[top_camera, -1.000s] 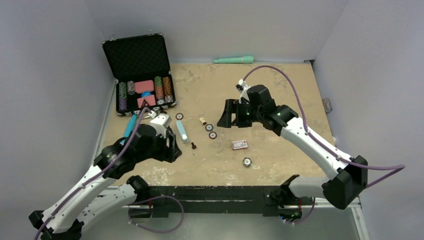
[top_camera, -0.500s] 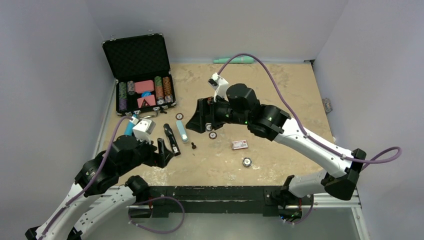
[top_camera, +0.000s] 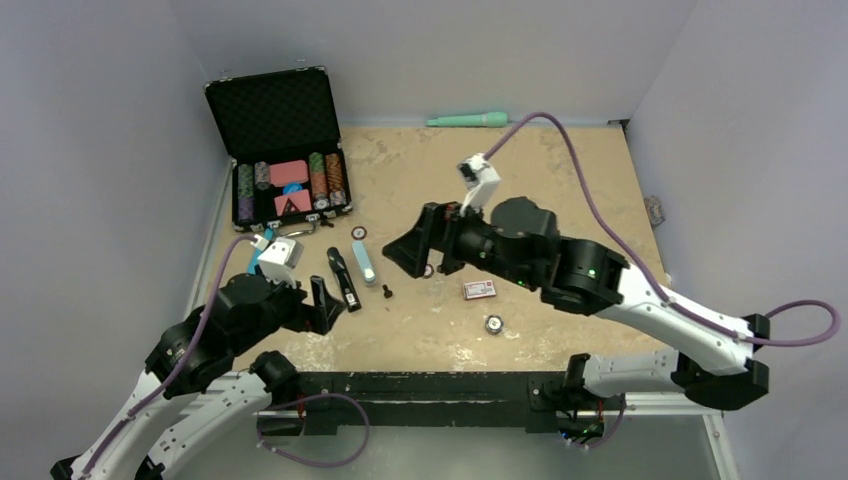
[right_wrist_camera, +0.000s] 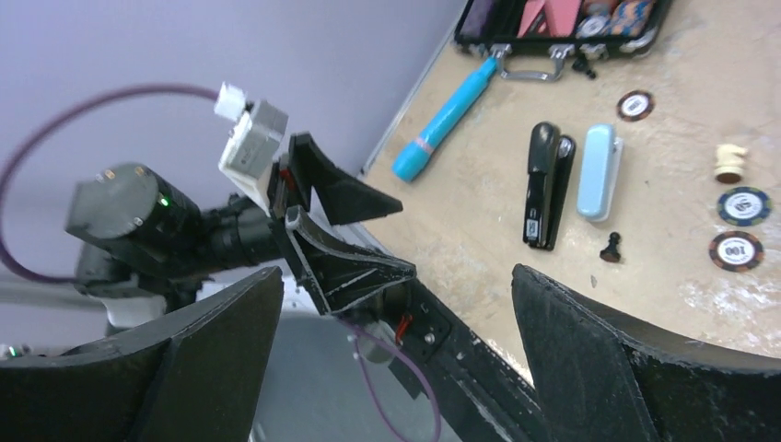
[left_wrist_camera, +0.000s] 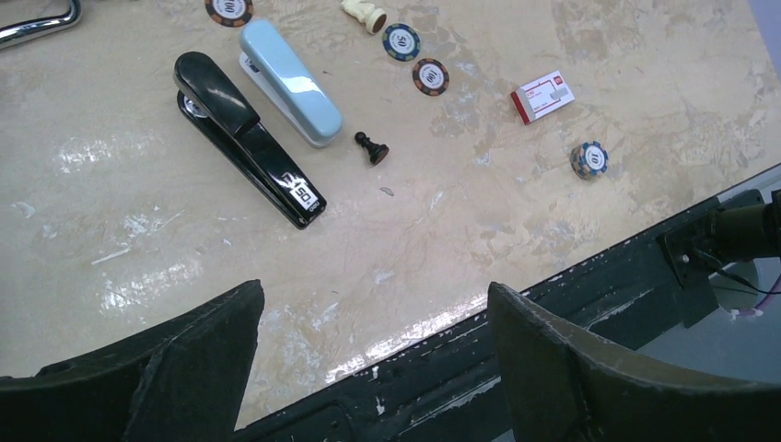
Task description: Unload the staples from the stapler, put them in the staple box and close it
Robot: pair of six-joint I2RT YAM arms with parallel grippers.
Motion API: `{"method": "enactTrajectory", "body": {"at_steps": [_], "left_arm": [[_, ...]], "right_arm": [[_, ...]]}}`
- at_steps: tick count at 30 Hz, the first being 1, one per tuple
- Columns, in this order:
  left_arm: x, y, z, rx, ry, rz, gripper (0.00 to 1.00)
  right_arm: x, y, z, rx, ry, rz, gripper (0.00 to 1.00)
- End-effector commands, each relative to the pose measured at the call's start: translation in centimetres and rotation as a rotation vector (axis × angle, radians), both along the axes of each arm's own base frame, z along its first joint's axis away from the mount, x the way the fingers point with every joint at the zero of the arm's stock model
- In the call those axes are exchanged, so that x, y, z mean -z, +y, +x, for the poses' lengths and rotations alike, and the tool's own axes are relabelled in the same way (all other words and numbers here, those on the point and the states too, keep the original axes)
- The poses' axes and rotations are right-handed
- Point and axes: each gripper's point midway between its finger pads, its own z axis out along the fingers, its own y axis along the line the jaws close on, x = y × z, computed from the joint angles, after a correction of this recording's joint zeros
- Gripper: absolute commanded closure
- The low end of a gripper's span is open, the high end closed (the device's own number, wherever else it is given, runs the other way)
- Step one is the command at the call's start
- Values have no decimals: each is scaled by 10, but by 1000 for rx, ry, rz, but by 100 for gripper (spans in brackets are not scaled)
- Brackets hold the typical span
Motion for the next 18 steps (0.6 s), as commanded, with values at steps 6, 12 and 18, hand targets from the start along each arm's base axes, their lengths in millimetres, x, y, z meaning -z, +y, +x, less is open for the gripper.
{"method": "enactTrajectory", "body": {"at_steps": [6, 12, 18], "left_arm": [[7, 1, 7, -30, 23, 38, 2], [3, -1, 6, -21, 1, 3, 0], [5, -2, 6, -19, 17, 9, 0]], "right_arm": [[-59, -100, 13, 339, 3, 312, 1], [-51, -123, 0, 326, 14, 465, 1], [-28, -125, -14, 268, 67, 505, 1]]}}
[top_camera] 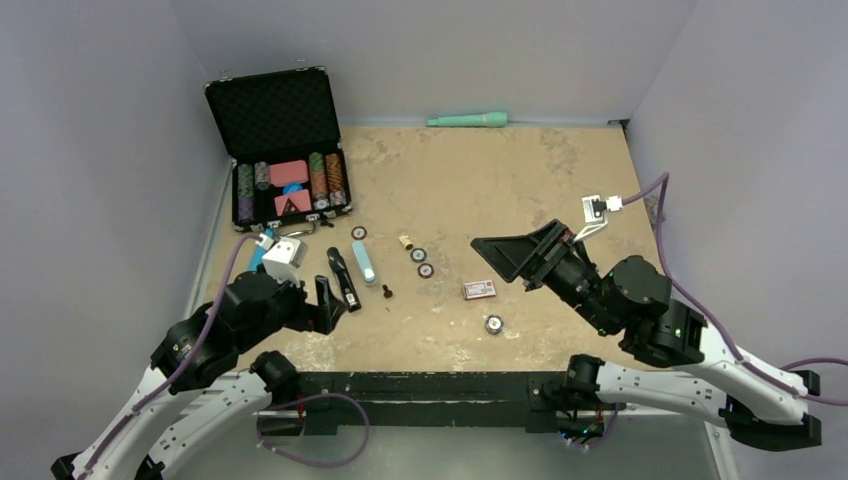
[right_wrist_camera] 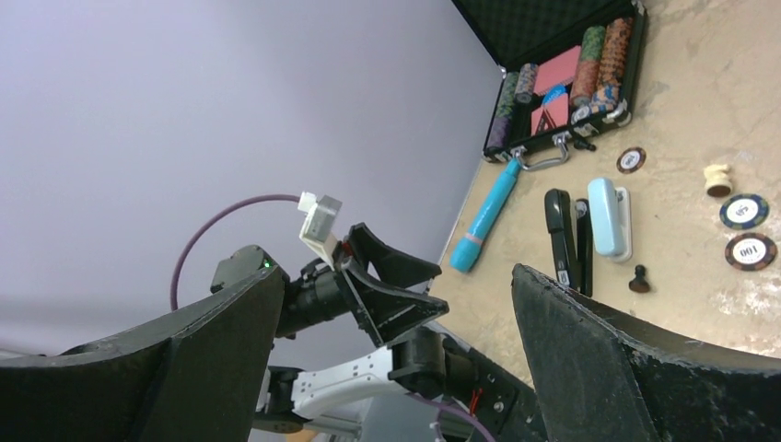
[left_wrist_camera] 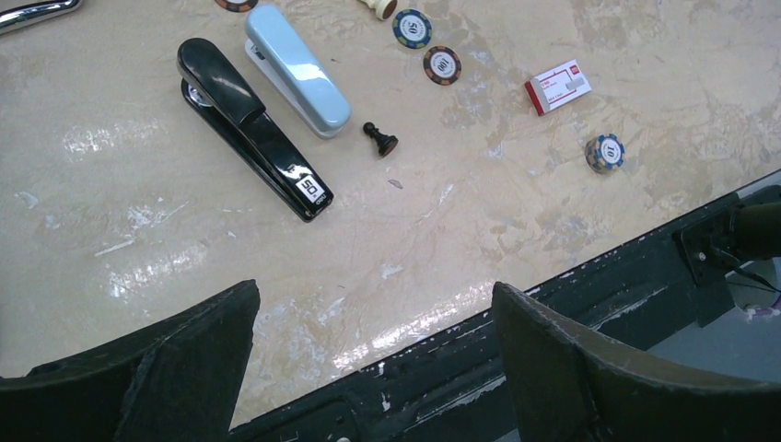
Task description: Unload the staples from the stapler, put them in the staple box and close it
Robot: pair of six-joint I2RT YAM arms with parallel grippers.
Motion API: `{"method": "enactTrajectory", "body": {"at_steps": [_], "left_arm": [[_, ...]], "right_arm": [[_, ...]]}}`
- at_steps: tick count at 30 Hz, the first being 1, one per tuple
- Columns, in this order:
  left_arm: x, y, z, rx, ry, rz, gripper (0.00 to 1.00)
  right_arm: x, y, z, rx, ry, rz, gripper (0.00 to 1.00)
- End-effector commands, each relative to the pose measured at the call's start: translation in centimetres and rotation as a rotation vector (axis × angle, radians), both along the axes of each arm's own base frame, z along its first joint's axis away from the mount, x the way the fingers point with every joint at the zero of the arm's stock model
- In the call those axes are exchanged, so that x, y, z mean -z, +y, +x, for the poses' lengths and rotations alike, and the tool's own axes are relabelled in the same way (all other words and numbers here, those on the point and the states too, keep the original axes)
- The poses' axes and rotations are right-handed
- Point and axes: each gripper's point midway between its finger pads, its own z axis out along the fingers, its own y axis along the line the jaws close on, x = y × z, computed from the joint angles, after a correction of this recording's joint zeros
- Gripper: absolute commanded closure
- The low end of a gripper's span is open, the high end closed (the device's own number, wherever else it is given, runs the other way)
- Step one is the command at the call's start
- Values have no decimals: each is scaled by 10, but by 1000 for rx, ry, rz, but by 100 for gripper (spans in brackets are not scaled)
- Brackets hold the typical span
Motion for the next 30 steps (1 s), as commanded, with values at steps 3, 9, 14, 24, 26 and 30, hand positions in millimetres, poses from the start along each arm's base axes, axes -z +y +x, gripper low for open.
{"method": "enactTrajectory", "body": {"at_steps": [3, 9, 14, 24, 26, 30], "left_arm": [[-3, -3, 3, -7, -1, -15, 0], [-4, 5, 4, -52, -10, -10, 0], [-2, 12, 7, -102, -7, 2, 0], [3, 16, 9, -140, 28, 28, 0], [3, 16, 9, -140, 32, 29, 0], [3, 17, 9, -147, 28, 33, 0]], "right_arm": [[20, 11, -12, -78, 63, 80, 1], [68, 22, -18, -119, 166, 30, 1], [104, 22, -12, -74, 250, -25, 1], [163, 37, -18, -76, 447, -162, 1], [165, 41, -20, -92, 458, -165, 1], [158, 45, -20, -111, 442, -158, 1]]}}
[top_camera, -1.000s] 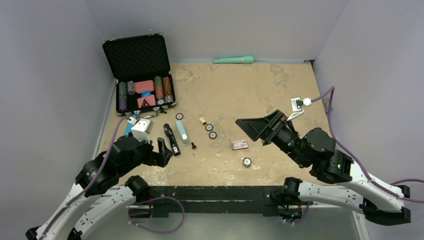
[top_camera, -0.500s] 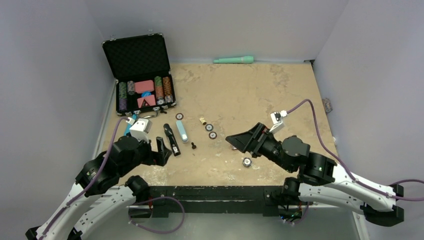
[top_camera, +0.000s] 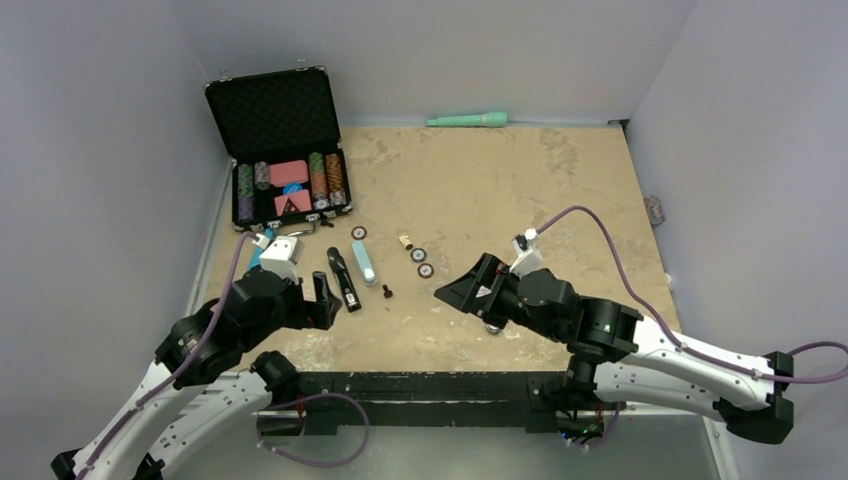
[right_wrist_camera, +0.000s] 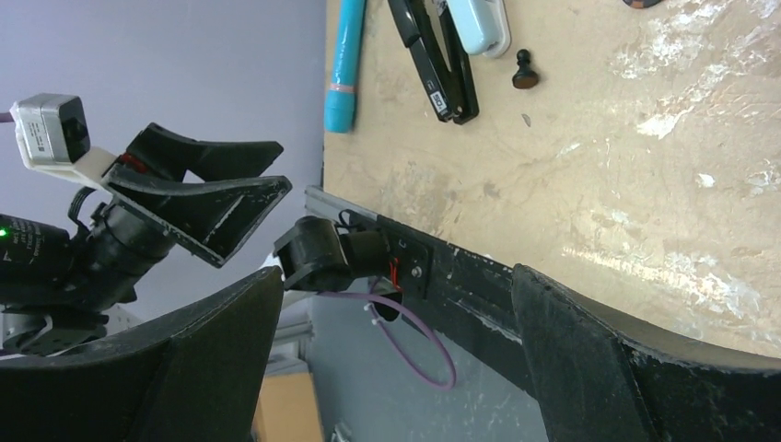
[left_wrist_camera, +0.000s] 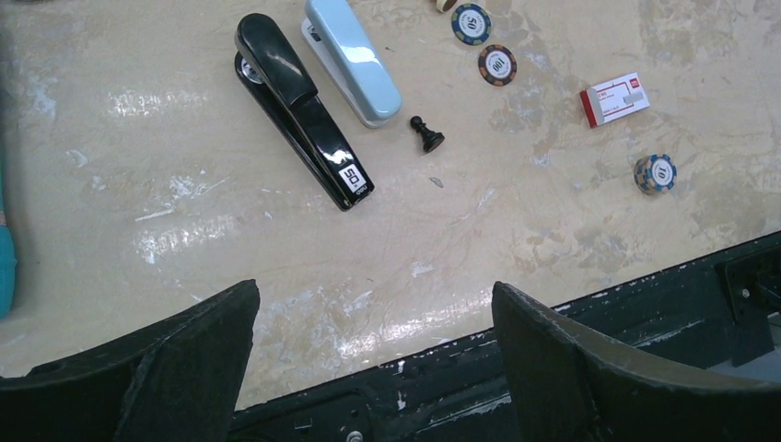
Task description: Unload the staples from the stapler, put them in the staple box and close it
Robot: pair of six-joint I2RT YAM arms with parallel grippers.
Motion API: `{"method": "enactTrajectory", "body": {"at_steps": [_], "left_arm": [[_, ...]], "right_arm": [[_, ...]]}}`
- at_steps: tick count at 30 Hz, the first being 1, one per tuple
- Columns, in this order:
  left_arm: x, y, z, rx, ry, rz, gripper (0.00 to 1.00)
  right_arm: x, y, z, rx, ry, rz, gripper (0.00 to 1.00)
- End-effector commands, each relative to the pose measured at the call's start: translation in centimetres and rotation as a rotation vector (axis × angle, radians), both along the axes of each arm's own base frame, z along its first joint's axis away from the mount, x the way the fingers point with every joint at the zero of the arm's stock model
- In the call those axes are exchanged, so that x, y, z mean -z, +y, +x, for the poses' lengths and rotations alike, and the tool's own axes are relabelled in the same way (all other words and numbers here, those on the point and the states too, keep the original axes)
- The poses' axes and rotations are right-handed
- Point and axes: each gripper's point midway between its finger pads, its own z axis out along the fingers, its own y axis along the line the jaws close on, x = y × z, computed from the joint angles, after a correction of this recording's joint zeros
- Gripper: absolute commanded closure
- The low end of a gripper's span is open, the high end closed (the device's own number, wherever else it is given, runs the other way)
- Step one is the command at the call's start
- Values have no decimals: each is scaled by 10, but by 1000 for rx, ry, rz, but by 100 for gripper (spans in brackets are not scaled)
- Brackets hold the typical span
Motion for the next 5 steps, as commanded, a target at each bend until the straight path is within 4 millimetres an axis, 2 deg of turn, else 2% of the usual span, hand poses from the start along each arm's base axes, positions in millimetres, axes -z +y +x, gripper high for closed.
{"method": "enactTrajectory", "body": {"at_steps": [1, 5], "left_arm": [[-8, 3, 3, -38, -15, -14, 0], [-9, 4, 3, -41, -18, -15, 0]], "right_arm": [[-13, 4, -2, -11, -2, 46, 1], [-17, 8, -1, -30, -28, 19, 1]]}}
